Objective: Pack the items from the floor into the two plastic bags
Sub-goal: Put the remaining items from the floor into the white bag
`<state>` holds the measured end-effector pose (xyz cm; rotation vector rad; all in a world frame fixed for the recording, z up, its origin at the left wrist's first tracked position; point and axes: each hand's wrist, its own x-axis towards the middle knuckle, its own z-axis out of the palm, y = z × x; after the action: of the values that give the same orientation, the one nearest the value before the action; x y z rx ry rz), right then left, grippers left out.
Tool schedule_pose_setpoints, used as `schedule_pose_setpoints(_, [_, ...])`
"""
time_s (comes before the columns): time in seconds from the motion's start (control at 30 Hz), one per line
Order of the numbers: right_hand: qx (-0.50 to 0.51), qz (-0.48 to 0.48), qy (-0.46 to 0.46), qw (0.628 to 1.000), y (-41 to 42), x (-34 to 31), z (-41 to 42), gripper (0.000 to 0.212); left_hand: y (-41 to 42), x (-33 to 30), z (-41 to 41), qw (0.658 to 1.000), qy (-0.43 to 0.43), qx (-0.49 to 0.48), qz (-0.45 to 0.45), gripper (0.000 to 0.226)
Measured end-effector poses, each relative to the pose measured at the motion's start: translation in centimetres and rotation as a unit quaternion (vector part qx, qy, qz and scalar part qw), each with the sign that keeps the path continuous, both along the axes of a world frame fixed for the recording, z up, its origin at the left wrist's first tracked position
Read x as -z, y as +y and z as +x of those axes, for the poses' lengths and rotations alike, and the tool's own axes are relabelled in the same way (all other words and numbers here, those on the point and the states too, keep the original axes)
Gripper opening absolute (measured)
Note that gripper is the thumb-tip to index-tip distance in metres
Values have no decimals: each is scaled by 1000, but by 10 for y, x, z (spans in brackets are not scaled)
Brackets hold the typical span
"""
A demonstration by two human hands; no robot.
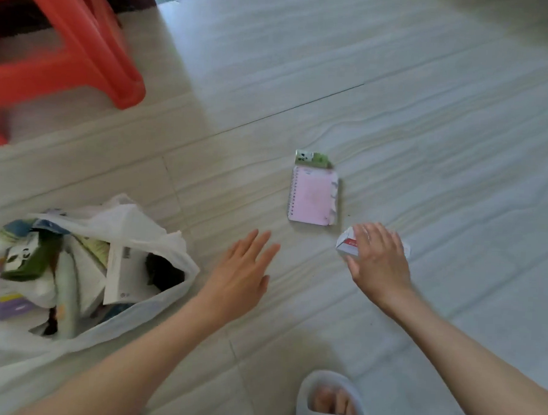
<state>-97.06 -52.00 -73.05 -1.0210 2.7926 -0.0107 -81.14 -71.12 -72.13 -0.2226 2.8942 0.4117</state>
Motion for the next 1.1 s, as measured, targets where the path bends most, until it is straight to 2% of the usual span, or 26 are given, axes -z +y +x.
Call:
schedule_pose_setpoints(0.07, [32,15,-15,999,7,10,-17,62,1,15,-32,999,-38,9,8,63])
schedule_pose_setpoints(0.2, [57,13,-56,997,18,16,-37,34,6,36,-102,993,-115,-28,28,67])
schedule_pose_setpoints(0.3, [89,-13,-68,994,25,19,-42,33,10,50,-140,991,-123,-28,31,67])
schedule_pose_setpoints(0.43, [112,-43,-72,990,26,22,-44,35,4,70,-151,989,-141,27,-23,65])
schedule_pose_setpoints(0.53, [136,-53,-79,986,22,23,-43,36,-3,78,-134,988,-136,53,-56,63])
schedule_pose_setpoints(0.63, [154,-51,-94,982,19,23,-42,35,-3,76,-113,996,-29,76,-36,48])
schedule_pose_setpoints(0.7, [161,-52,-108,980,17,20,-42,35,-5,75,-103,999,33,8,-21,37])
schedule_pose_setpoints(0.77, [169,-51,-115,978,16,19,-41,35,-4,70,-100,986,14,-162,30,35])
schedule_pose_setpoints(0.8, [172,-52,-115,977,15,19,-40,35,-4,68,-101,967,-20,-248,55,47])
schedule_pose_setpoints(0.87, [174,-55,-114,976,13,19,-37,35,-1,68,-104,927,-60,-358,92,71])
schedule_pose_setpoints(1.0, [186,-58,-123,973,13,17,-28,38,7,73,-111,853,-79,-484,177,82])
schedule_pose_setpoints(1.1, [183,-50,-136,972,14,16,-21,39,7,80,-109,838,-91,-505,187,78])
